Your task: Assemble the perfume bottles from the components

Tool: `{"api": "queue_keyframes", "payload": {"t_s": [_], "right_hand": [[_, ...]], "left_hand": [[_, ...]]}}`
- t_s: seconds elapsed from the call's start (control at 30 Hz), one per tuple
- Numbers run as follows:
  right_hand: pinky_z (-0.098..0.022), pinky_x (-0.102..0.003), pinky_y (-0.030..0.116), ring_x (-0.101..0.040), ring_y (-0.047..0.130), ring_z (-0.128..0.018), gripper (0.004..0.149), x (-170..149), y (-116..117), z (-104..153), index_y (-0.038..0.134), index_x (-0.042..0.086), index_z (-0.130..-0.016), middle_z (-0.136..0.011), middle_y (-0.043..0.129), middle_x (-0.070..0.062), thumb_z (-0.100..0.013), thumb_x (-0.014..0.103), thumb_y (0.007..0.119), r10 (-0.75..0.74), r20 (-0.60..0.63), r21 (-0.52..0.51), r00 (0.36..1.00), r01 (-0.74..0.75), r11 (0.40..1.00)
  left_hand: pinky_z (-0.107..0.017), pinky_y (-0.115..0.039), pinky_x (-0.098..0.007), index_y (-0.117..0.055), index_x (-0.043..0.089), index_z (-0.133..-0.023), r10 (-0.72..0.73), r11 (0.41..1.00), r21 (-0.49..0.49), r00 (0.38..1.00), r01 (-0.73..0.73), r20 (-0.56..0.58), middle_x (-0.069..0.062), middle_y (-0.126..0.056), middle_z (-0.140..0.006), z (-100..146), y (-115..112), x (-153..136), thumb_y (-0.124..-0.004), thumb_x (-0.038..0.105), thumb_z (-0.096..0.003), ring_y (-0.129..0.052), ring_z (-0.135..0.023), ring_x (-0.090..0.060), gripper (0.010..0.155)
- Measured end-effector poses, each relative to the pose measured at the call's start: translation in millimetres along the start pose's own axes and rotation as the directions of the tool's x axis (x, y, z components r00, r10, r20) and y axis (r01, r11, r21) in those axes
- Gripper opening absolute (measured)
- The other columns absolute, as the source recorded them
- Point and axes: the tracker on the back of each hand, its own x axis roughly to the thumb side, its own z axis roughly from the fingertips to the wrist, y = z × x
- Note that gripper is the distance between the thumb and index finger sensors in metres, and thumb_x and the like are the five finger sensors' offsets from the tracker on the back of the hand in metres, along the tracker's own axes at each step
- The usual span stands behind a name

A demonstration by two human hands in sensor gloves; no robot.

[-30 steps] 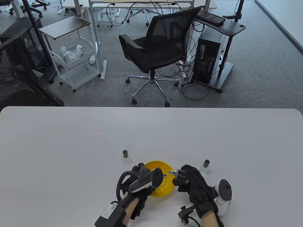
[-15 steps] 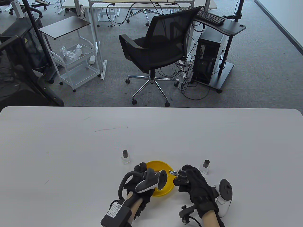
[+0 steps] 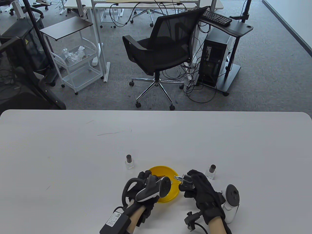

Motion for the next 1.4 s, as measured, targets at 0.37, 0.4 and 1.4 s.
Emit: {"api": "queue_keyframes", "payload": {"t_s": [0.37, 0.4, 1.4], "right_hand": [[-0.038, -0.03, 0.089, -0.029, 0.1, -0.061, 0.047, -1.1, 7.4, -0.2, 0.054, 0.004, -0.103, -0.091, 0.078, -0.021, -0.067, 0.032, 0.062, 0.026, 0.005, 0.033, 1.0, -0.027, 0.999], [-0.038, -0.03, 0.089, -0.029, 0.1, -0.061, 0.047, -1.4, 8.2, -0.2, 0.054, 0.004, -0.103, -0.091, 0.078, -0.021, -0.067, 0.032, 0.062, 0.028, 0.005, 0.036, 1.0, -0.028, 0.999], [-0.037, -0.03, 0.089, -0.029, 0.101, -0.06, 0.047, -15.5, 40.9, 0.5, 0.056, 0.004, -0.103, -0.09, 0.08, -0.021, -0.066, 0.032, 0.064, 0.091, -0.027, 0.195, 0.996, -0.084, 0.977]], "left_hand": [[-0.062, -0.079, -0.046, -0.07, 0.019, -0.103, 0.388, 0.902, 0.17, 0.918, -0.397, 0.085, -0.013, -0.071, -0.1, 29.2, 6.9, -18.0, -0.087, 0.043, -0.0464, -0.092, -0.079, -0.032, 0.064], [-0.062, -0.079, -0.046, -0.07, 0.018, -0.102, 0.435, 0.88, 0.169, 0.896, -0.444, 0.09, -0.014, -0.07, -0.1, 30.1, 4.5, -19.7, -0.088, 0.043, -0.0464, -0.092, -0.079, -0.032, 0.063], [-0.054, -0.084, -0.04, -0.075, 0.022, -0.09, 0.982, 0.077, 0.05, 0.084, -0.996, 0.171, -0.012, -0.069, -0.093, 38.6, -41.0, -71.8, -0.091, 0.039, -0.0454, -0.093, -0.064, -0.018, 0.05]]}}
